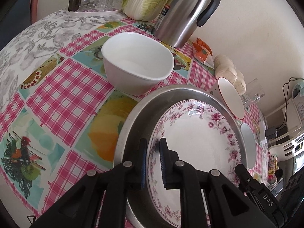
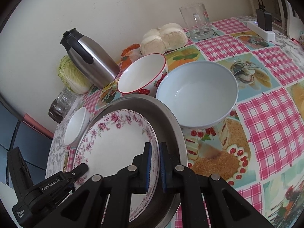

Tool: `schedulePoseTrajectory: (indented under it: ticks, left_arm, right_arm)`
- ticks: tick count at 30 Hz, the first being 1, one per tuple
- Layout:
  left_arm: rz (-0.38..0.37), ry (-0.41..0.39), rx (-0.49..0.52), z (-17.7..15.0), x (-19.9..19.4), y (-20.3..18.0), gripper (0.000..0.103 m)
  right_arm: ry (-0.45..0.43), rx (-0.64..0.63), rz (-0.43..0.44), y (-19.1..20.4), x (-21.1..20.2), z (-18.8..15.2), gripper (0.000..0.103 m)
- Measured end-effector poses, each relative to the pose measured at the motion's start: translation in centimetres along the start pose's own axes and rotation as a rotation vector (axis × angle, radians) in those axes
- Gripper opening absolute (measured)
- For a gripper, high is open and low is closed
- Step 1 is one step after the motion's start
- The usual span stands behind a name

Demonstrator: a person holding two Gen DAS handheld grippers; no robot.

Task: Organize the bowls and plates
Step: 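Carry the rose-rimmed plate over the steel basin and lower it inside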

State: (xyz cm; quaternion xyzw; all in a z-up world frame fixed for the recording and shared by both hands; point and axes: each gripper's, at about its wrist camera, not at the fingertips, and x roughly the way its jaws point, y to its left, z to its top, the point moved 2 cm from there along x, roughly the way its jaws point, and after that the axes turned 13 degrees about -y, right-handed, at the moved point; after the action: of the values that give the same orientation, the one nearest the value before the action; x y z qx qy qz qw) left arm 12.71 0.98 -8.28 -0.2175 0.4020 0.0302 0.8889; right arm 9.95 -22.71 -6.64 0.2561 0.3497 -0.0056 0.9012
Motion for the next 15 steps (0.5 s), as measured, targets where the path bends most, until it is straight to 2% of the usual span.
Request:
schedulePoseTrajectory:
  ticks: [5, 11, 13, 15]
  left_arm:
    - [0.022, -0.001, 0.054, -0.1, 0.2, -0.7, 0.017]
    - [0.012, -0.005, 0.072, -0.2, 0.1, -1.0, 0.029]
    - [-0.004, -0.009, 0.072, -0.1, 0.0, -1.1, 0.038]
    - [-0.016, -0.006, 0.065, -0.2, -0.1, -1.2, 0.042]
  right_arm:
    - [0.002, -0.005, -0.003, 0.1, 0.0, 0.0, 0.011]
    - [0.012, -0.016, -0.004, 0.2, -0.2, 0.1, 0.011]
    - [-0.001, -0.016, -0.005, 0.1, -0.5, 0.4, 0.011]
    - [-0.011, -0.016, -0.004, 0.1, -0.8, 0.7, 0.014]
